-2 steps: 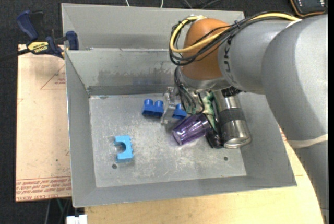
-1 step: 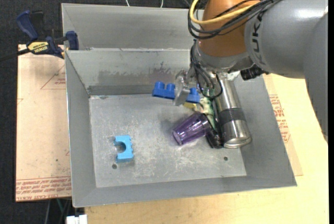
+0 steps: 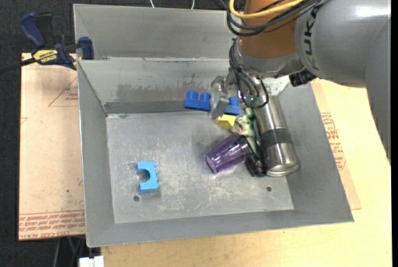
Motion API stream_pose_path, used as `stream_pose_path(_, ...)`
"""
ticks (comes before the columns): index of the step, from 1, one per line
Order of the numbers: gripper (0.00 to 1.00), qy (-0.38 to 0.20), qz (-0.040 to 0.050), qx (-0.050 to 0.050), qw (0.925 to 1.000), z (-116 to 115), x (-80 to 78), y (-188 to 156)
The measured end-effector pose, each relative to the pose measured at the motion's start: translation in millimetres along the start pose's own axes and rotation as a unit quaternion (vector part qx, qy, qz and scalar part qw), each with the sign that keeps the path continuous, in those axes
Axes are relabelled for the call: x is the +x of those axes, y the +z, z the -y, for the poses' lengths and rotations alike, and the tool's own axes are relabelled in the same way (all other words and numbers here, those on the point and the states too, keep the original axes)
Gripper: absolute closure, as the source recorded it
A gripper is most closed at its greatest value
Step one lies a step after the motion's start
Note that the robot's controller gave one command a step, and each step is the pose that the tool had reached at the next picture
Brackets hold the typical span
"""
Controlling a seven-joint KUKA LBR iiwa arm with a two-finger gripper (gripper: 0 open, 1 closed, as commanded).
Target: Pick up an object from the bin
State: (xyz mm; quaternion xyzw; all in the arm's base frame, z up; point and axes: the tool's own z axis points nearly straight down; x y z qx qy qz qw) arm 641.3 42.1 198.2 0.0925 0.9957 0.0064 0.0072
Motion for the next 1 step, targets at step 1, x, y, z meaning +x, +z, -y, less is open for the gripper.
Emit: stream_pose_path(1,1.0,0.006,0.0035,-0.001,1.0,-15.0,3.0,18.5)
